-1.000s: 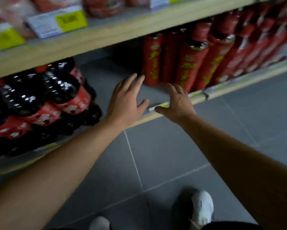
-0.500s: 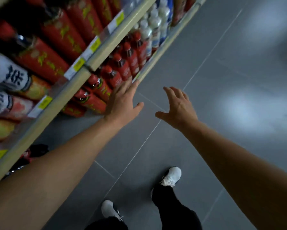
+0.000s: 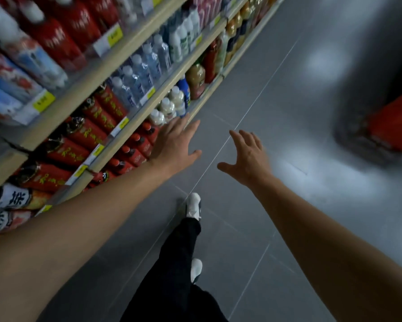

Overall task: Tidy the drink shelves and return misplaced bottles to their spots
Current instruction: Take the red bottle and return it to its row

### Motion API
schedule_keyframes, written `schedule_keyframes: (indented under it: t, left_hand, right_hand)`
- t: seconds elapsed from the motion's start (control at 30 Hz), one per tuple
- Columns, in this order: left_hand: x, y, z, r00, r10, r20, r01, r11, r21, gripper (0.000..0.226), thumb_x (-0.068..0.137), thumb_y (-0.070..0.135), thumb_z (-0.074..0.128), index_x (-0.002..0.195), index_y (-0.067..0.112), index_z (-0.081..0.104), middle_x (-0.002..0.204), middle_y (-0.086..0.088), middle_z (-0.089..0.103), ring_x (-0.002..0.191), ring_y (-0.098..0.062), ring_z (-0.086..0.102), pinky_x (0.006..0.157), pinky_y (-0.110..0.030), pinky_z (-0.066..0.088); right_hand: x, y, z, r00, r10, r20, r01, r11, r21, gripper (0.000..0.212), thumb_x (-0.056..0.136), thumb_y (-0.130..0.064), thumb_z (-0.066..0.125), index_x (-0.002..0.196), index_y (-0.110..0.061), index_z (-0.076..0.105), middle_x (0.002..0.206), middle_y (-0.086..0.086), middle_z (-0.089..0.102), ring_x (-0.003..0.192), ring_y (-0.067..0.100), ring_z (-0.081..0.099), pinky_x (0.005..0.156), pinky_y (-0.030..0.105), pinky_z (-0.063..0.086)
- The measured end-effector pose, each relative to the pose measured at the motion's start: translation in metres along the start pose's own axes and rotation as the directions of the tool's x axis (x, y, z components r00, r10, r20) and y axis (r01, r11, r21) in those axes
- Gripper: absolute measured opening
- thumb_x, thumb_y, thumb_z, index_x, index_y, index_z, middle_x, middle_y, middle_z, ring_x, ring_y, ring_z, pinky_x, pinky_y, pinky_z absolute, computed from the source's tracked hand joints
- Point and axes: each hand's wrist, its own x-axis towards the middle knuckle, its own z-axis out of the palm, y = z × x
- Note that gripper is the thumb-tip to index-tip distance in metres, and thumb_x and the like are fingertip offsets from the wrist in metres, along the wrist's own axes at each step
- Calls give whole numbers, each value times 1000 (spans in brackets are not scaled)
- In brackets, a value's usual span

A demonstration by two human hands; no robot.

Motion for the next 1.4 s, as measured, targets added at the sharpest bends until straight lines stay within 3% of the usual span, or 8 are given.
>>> schedule_keyframes:
  t: [0.17, 0.57, 0.77, 0.93, 1.13, 1.23, 1.4]
  left_hand:
    - [87, 32, -28, 1000, 8, -14, -8, 1000, -19, 83, 89, 47, 64, 157, 25, 23, 164, -7, 18, 150, -28, 12, 120, -42, 12]
    - [309, 86, -70, 998, -35, -59, 34, 999, -29, 80, 88, 50, 63, 155, 25, 27, 163, -7, 22, 150, -28, 15, 121, -46, 16]
    - [406, 113, -44, 984, -160, -83, 160, 987, -10, 83, 87, 51, 64, 156, 24, 26, 162, -7, 23, 148, -29, 18, 119, -46, 18]
    - [462, 138, -25, 927, -345, -149, 340, 939, -62, 82, 81, 55, 60, 152, 20, 37, 159, -9, 31, 144, -33, 27, 118, -48, 23]
    - [497, 150, -4, 828, -534, -174, 523, 846, -107, 80, 83, 54, 58, 151, 17, 39, 158, -13, 33, 143, -35, 29, 116, -48, 26]
    - [509, 142, 13, 796, -576, -187, 564, 817, -119, 80, 82, 55, 53, 148, 12, 43, 153, -16, 39, 139, -38, 36, 112, -50, 33]
    - [536, 112, 57, 749, -647, -143, 629, 762, -153, 80, 82, 57, 50, 148, 13, 43, 153, -15, 40, 138, -37, 37, 112, -48, 31]
  right_hand:
    - [65, 19, -76, 1000, -24, -12, 22, 995, -98, 101, 80, -56, 73, 157, -27, 15, 164, 5, 17, 152, 30, 6, 123, 46, 14]
    - [238, 113, -220, 999, -36, -26, 32, 989, -148, 101, 81, -56, 72, 157, -27, 14, 164, 5, 16, 152, 30, 6, 123, 46, 12]
    - [342, 175, -265, 984, -175, 28, 178, 968, -178, 99, 82, -56, 71, 158, -27, 14, 165, 4, 14, 152, 28, 5, 124, 43, 11]
    - [430, 224, -301, 937, -317, 148, 342, 918, -199, 99, 82, -57, 70, 158, -26, 14, 165, 4, 14, 152, 28, 6, 124, 43, 12]
    - [515, 240, -311, 865, -424, 268, 477, 860, -181, 98, 80, -55, 73, 157, -25, 20, 163, 3, 19, 151, 27, 11, 122, 42, 18]
    - [554, 236, -300, 820, -466, 331, 539, 823, -177, 97, 79, -53, 74, 156, -23, 23, 161, 3, 23, 150, 27, 13, 120, 43, 22]
    - [615, 229, -261, 775, -515, 365, 598, 785, -161, 94, 79, -51, 75, 154, -21, 27, 159, 4, 27, 148, 27, 18, 119, 45, 26]
